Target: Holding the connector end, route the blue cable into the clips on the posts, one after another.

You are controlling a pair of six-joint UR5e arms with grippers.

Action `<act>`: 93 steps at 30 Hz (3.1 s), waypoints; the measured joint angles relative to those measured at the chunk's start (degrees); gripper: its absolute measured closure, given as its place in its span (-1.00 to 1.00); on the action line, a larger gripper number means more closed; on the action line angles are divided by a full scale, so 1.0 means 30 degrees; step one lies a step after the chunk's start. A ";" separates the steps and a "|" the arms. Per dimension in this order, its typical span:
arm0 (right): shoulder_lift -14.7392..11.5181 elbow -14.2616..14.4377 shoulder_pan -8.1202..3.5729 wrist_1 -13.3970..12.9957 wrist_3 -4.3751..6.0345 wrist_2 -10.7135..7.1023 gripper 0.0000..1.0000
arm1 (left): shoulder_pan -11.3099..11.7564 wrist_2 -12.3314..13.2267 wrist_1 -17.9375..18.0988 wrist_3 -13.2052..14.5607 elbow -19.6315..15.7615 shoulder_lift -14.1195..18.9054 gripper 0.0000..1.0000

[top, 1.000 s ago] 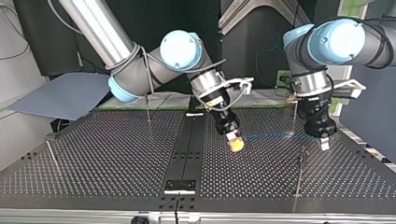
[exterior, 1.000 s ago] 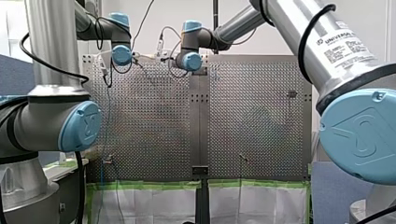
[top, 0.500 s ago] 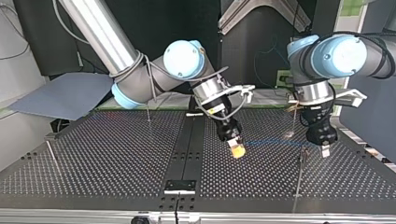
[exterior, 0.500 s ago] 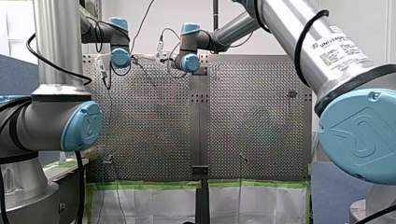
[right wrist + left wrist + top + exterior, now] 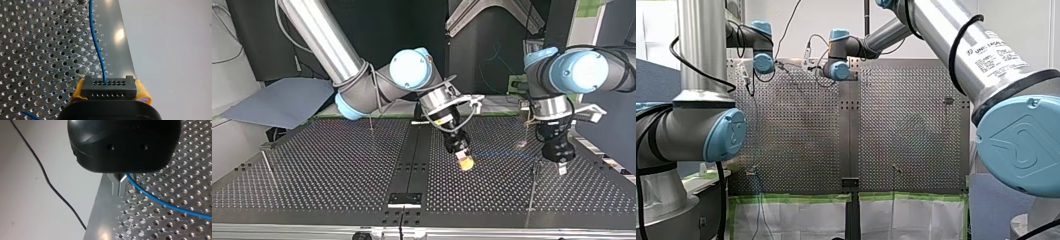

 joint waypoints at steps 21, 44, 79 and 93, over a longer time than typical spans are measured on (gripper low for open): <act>0.0496 -0.0751 -0.0591 -0.0034 -0.0001 -0.0397 1.00 | 0.0681 0.1338 0.0470 -0.1081 0.1177 -0.1066 1.00; 0.1307 -0.1754 -0.1581 0.0009 0.0142 -0.1329 1.00 | 0.1635 0.2491 0.1055 -0.1980 0.1644 -0.2261 1.00; 0.2686 -0.3542 -0.1893 0.0458 0.0258 -0.1873 1.00 | 0.1783 0.2497 -0.0031 -0.2709 0.2359 -0.3229 -1.00; 0.2674 -0.3695 -0.2030 0.0820 0.0289 -0.1891 1.00 | 0.1347 0.1818 -0.2207 -0.1589 0.2359 -0.2803 -1.00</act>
